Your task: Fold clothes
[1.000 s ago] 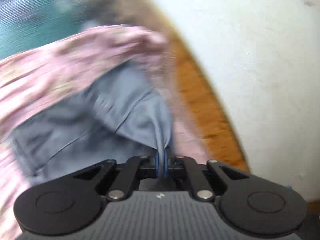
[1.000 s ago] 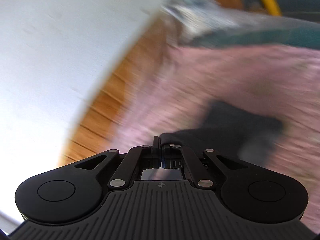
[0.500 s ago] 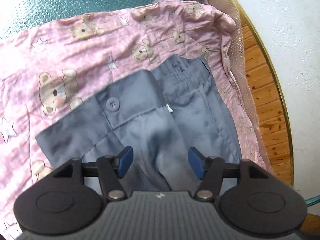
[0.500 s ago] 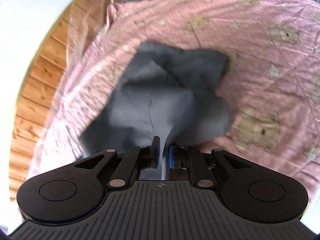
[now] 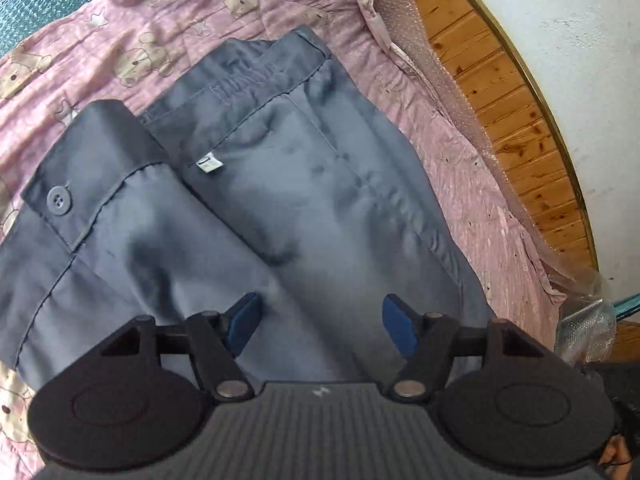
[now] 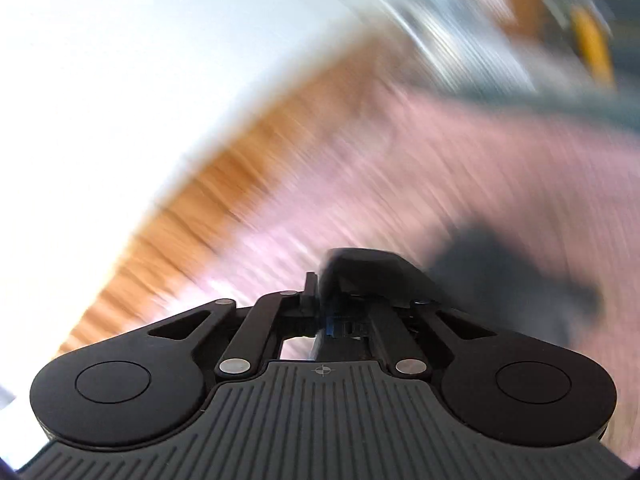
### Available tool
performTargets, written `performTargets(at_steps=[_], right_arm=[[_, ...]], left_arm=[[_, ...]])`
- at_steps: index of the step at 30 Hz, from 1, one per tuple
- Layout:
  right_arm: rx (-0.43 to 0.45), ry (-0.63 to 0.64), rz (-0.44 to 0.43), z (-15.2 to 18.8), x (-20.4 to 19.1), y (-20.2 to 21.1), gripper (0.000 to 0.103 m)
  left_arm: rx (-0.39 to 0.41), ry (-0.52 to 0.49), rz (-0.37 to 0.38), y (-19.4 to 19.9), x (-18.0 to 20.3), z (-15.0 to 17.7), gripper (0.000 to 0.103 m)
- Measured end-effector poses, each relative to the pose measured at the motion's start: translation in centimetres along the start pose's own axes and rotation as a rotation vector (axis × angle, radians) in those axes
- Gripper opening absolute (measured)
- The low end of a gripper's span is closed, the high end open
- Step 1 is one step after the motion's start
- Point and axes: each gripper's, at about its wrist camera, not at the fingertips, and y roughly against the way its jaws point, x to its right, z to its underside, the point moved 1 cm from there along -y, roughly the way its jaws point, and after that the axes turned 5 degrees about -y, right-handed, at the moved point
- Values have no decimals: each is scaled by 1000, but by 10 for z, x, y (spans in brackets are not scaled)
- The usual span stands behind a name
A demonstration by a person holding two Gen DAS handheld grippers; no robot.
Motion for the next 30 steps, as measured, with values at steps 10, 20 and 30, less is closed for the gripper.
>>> performTargets(at_steps=[10,20,30], right_arm=[[-352,-188,412,79,184,-71,2],[-284,-427,156,23,215,-96,4],[-300,-101,398,30,222,-108,27]], left_arm=[[13,50,-141,3,10,39,69],[50,76,-280,10,43,58,67],[79,77,-224,3,67,66,69]])
